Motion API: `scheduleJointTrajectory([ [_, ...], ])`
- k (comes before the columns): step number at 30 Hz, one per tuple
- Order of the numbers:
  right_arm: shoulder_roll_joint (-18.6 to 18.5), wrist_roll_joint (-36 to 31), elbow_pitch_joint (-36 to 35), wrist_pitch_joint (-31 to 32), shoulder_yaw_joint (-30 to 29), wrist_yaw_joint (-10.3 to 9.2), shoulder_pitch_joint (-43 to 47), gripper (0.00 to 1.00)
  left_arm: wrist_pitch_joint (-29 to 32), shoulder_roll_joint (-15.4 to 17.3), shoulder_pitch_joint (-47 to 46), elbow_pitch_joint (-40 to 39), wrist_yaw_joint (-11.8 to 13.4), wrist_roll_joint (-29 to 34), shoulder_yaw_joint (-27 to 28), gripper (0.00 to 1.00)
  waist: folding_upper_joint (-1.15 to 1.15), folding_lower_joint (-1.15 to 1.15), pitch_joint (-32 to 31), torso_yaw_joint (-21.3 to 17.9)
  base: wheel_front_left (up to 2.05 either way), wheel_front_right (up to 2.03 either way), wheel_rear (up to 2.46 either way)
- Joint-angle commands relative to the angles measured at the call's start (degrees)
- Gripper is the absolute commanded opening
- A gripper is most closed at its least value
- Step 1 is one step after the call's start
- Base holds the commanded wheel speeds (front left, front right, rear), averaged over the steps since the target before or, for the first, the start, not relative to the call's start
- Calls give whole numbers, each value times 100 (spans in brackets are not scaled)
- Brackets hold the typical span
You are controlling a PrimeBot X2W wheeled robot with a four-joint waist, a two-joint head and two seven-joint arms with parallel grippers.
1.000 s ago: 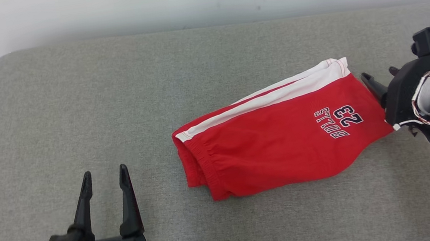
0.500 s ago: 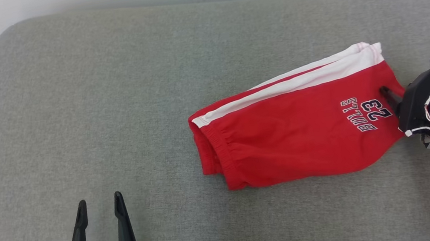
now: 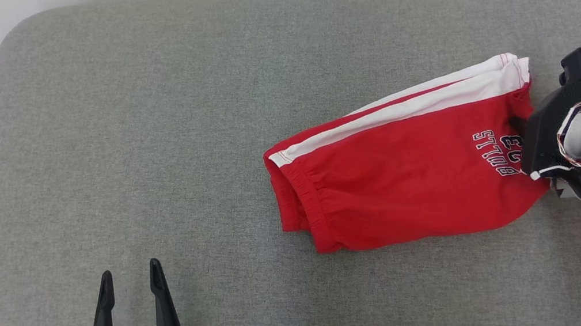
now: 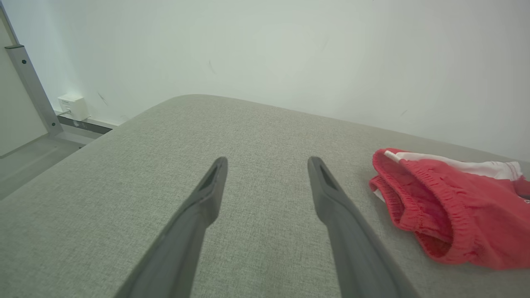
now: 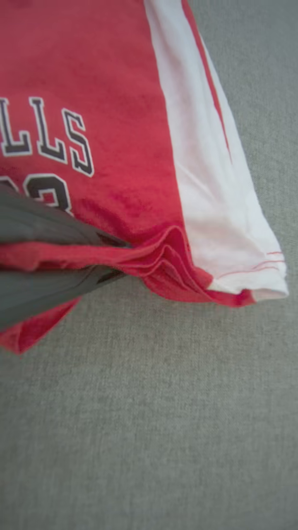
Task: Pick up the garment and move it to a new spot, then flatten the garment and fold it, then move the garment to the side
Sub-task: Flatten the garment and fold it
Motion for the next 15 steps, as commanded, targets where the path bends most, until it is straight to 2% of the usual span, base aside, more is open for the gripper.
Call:
scheduleJointTrajectory([
  [1, 137, -23, 182, 118, 135, 43, 343, 0, -17, -8, 6, 11, 9, 10, -18, 100, 1, 1, -7, -18, 0, 0, 0],
  [15, -394, -562, 226, -547, 230, 16, 158, 0, -17, -5, 108, 119, 48, -46, -82, 100, 1, 1, -431, -334, 0, 0, 0],
])
